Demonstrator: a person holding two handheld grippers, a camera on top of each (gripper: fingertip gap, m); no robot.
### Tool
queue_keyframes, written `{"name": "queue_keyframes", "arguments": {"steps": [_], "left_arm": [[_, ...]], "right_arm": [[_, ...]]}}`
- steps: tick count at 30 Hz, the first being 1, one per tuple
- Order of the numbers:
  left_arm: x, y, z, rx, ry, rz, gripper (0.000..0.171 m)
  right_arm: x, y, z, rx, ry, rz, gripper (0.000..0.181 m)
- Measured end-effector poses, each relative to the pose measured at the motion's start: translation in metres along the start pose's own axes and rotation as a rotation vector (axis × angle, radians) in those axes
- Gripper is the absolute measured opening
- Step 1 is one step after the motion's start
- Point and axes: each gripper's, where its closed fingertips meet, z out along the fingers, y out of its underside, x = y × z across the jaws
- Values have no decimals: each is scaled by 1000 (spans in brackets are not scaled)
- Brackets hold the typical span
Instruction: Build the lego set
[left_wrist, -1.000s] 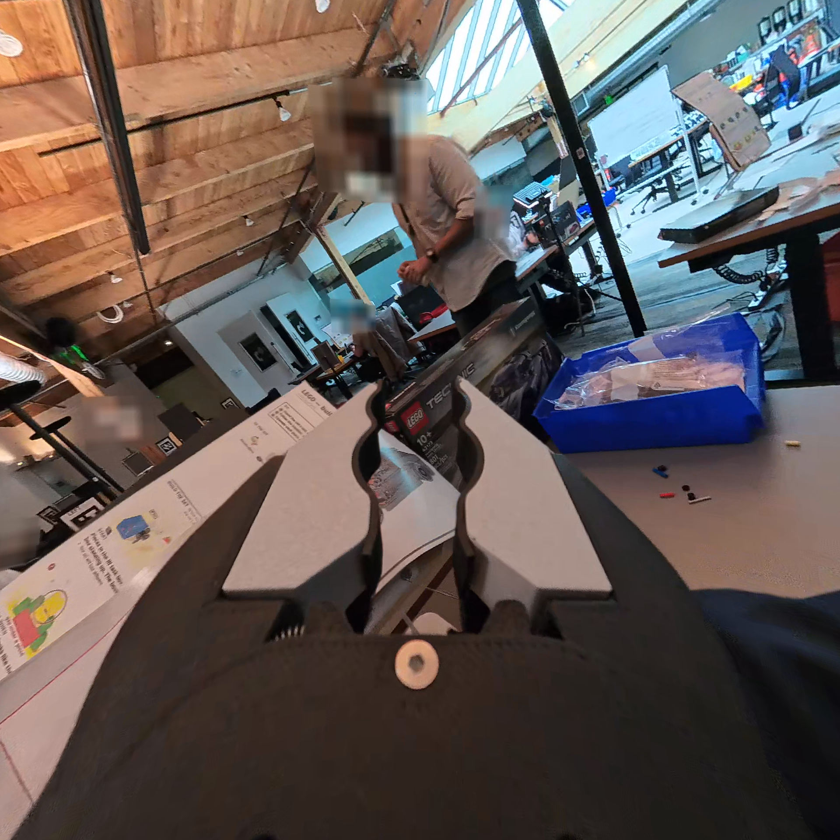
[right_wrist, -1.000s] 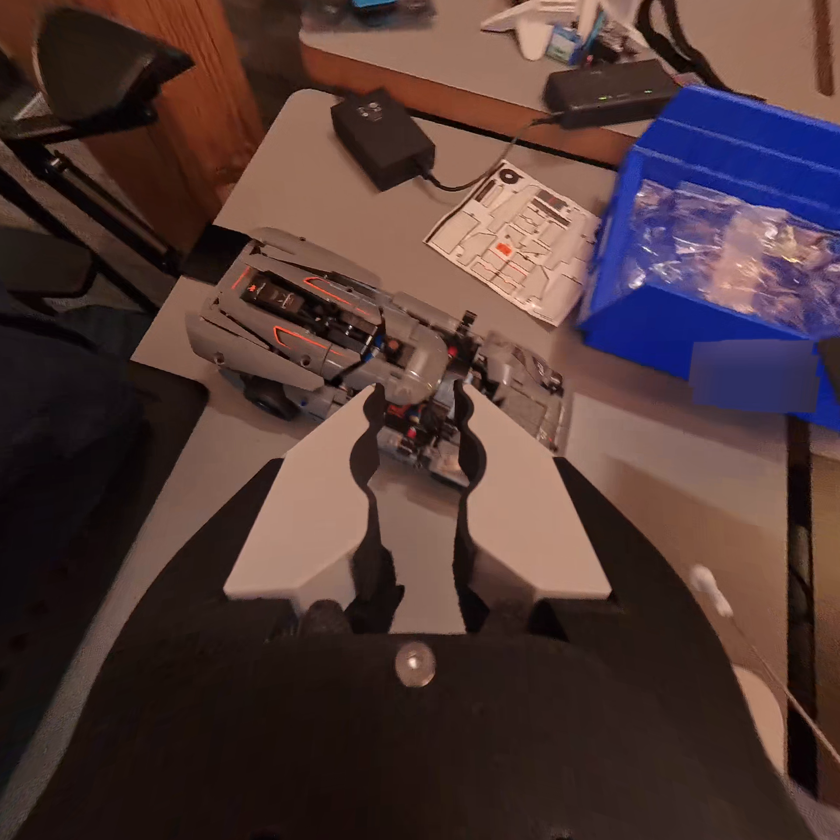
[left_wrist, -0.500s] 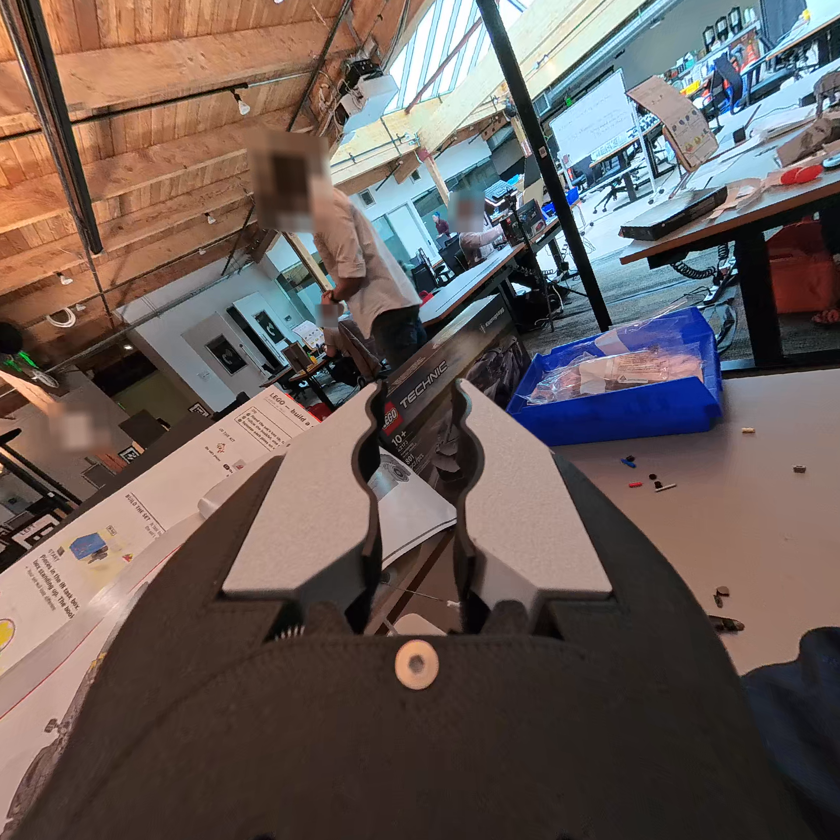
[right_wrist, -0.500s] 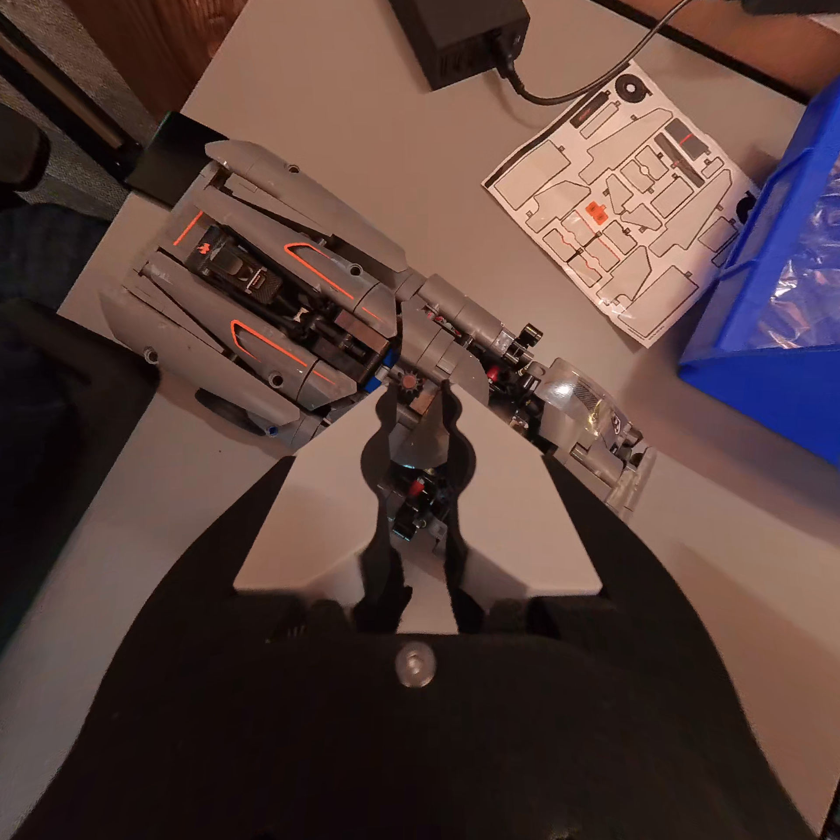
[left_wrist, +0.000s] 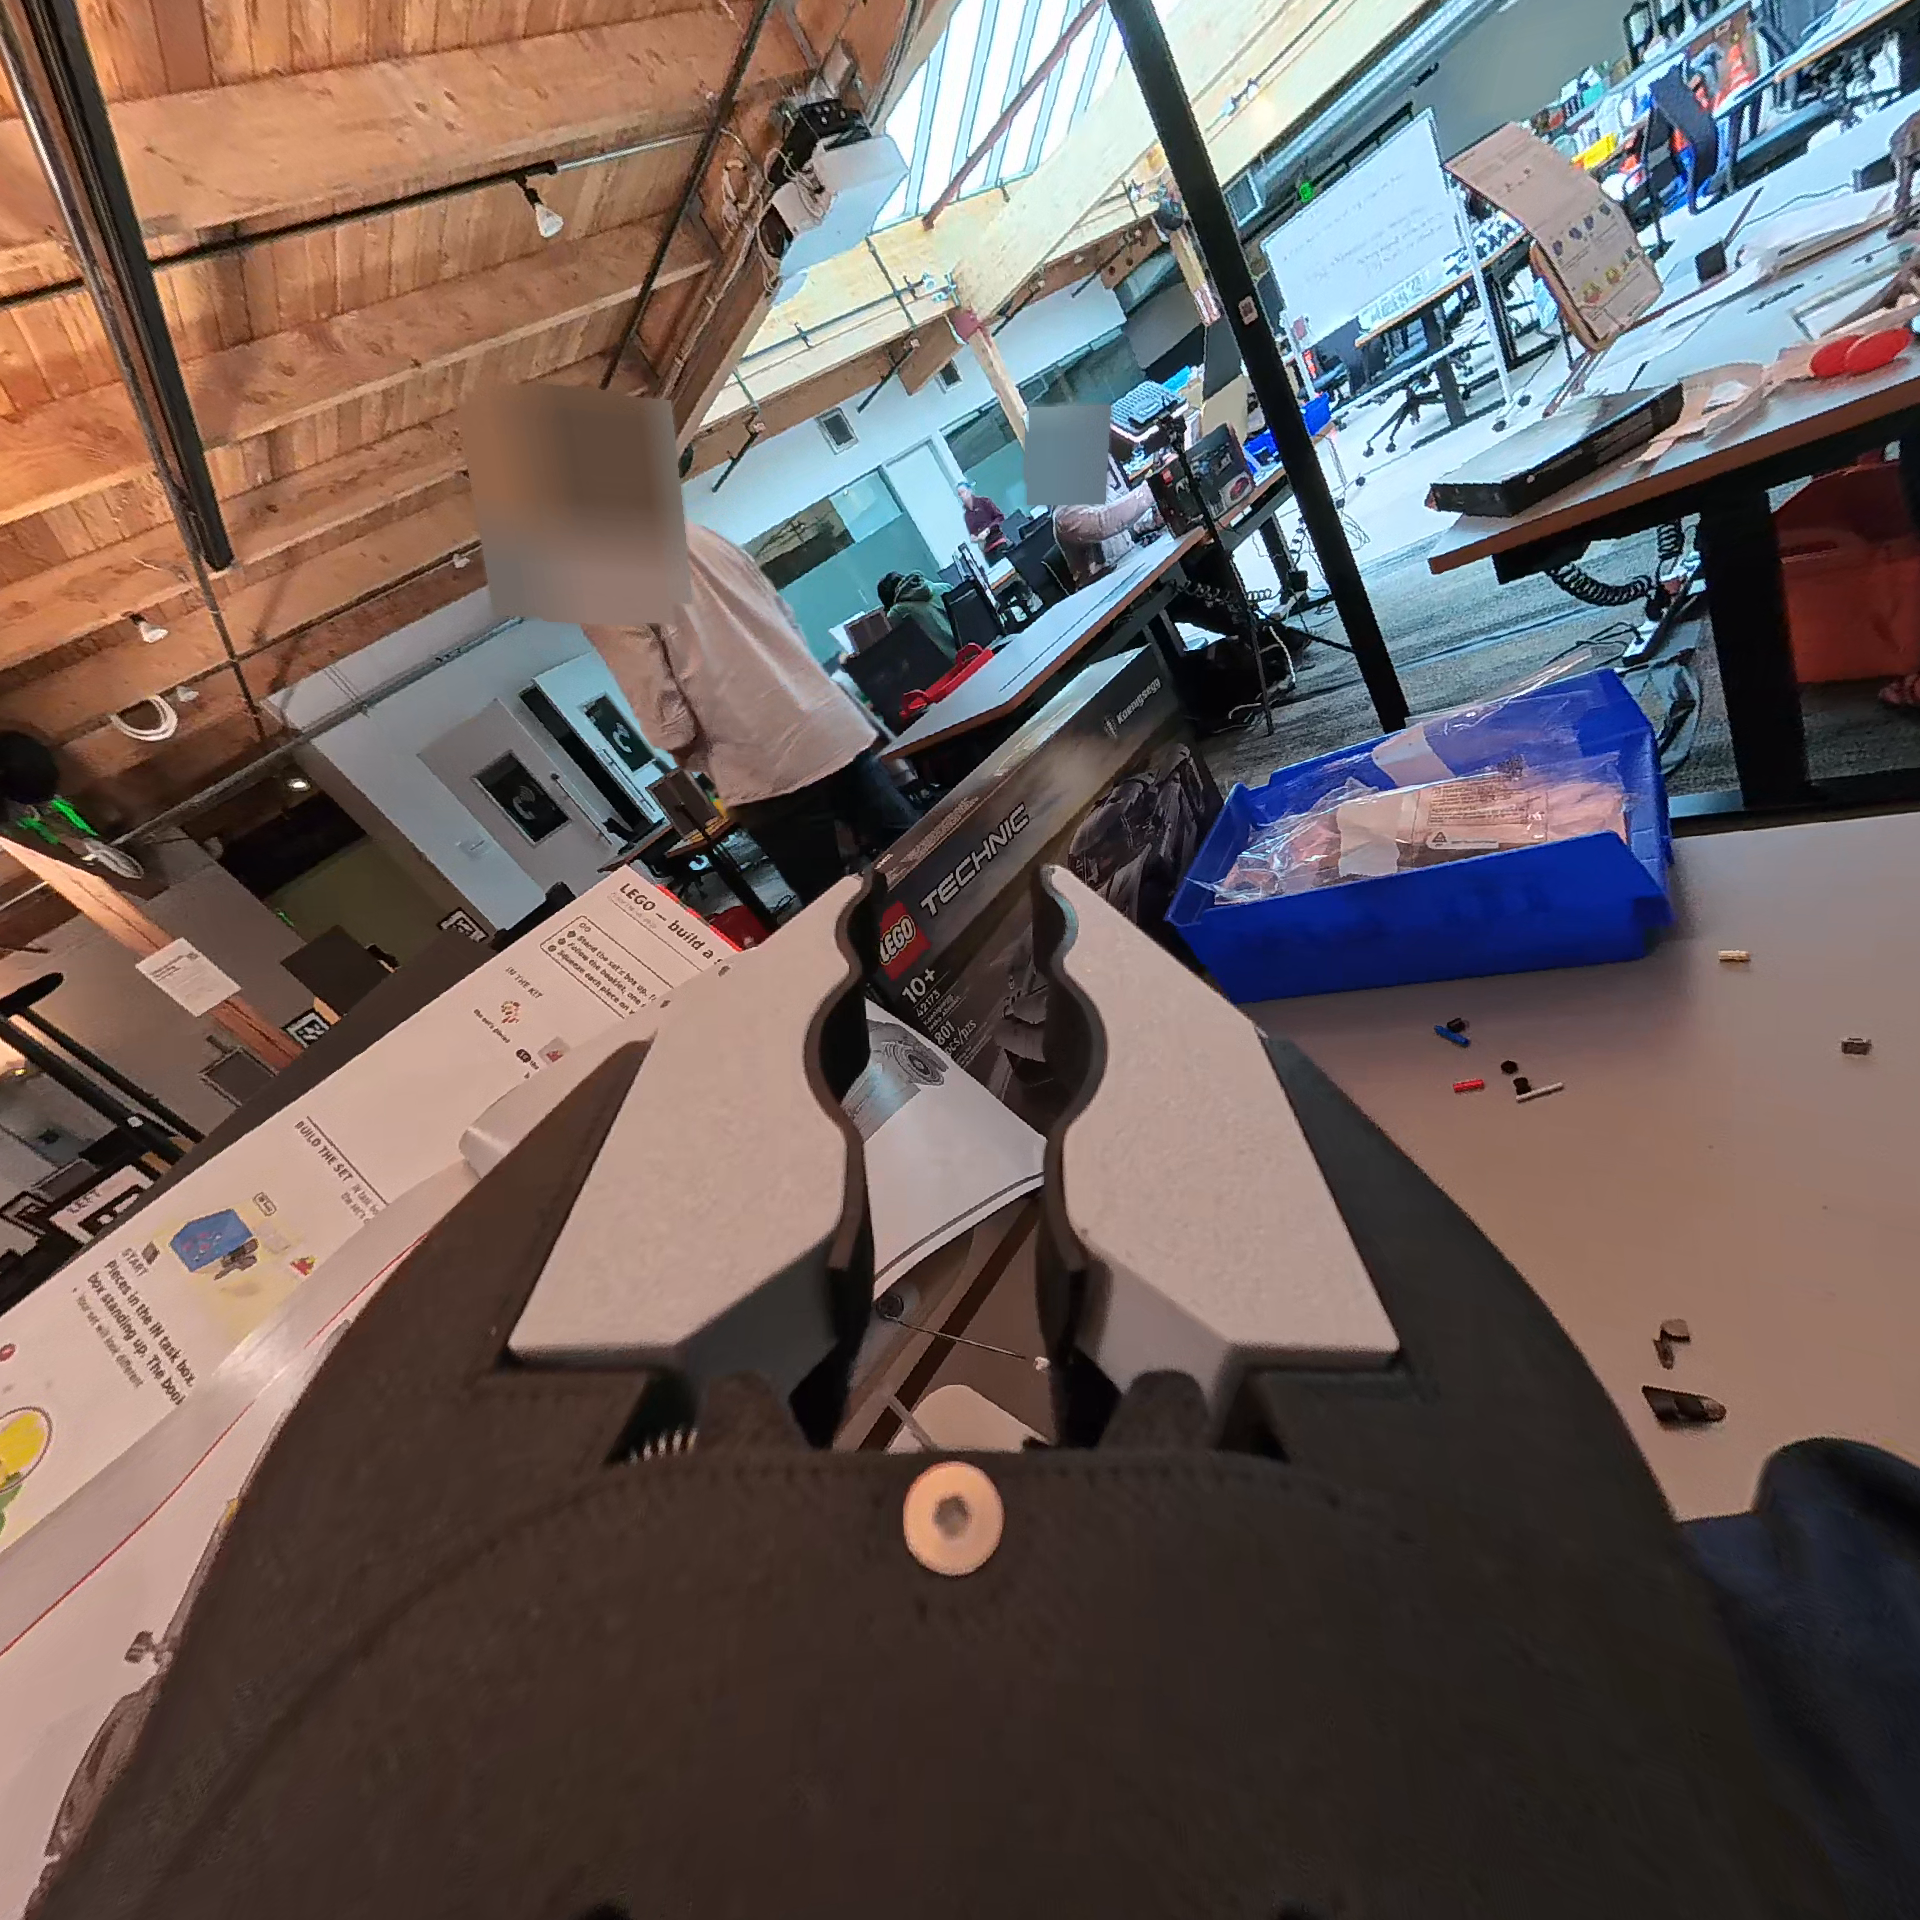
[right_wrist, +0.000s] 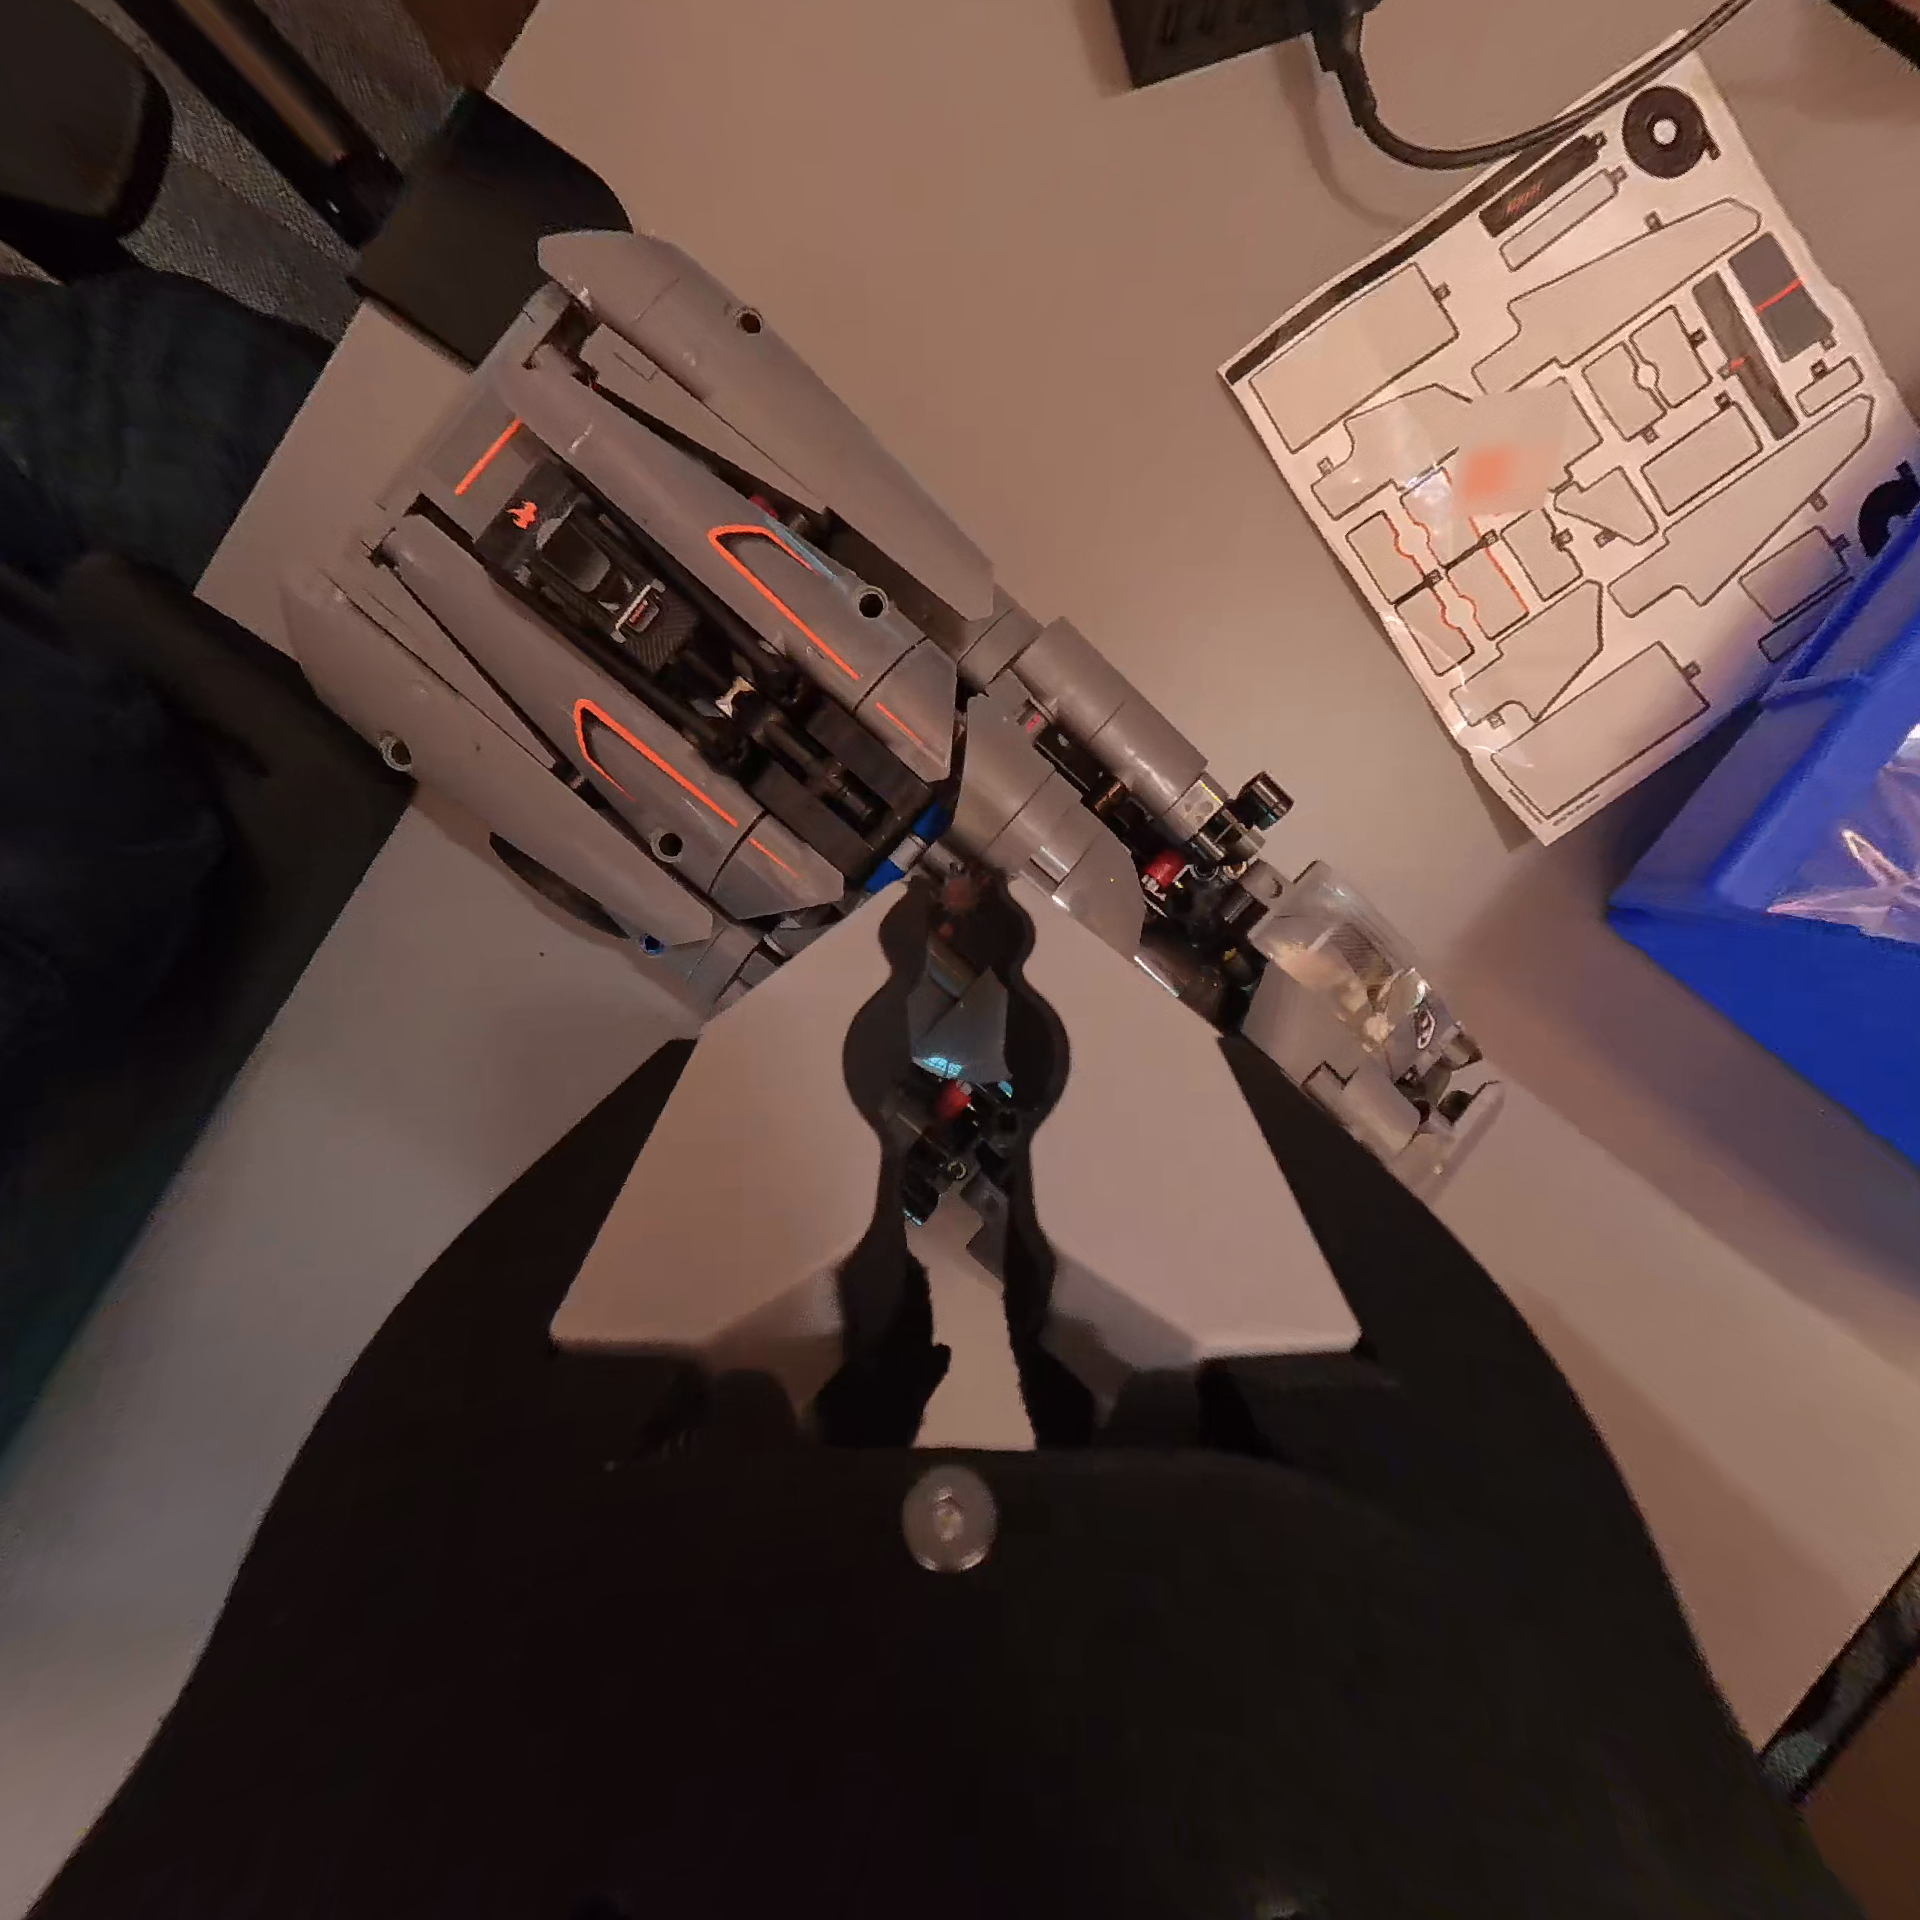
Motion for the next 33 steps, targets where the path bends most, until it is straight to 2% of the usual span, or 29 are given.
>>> {"name": "queue_keyframes", "arguments": {"steps": [5,7,12,13,16,17,21,25,28,33], "left_arm": [[1,-1,0,2,0,10,25],[1,-1,0,2,2,8,25],[-1,0,0,-2,0,9,25],[-1,0,0,-2,-2,9,25],[-1,-2,-2,4,-3,9,25],[-1,-2,-2,5,-4,11,25],[-3,-3,-3,8,-6,13,25],[-4,-3,-4,10,-7,10,25],[-3,-3,-3,11,-2,13,25],[1,-5,-2,13,7,19,25]], "right_arm": [[1,3,-2,-26,-10,11,7],[2,2,-3,-32,-6,32,0],[2,2,-4,-61,25,56,0],[2,2,-4,-64,25,55,1],[1,4,-2,-79,15,74,24],[-1,5,-1,-90,7,74,26],[1,8,3,-122,39,27,10],[2,8,3,-140,38,23,9],[3,9,3,-166,40,-24,9],[3,10,3,-239,57,-226,9]]}}
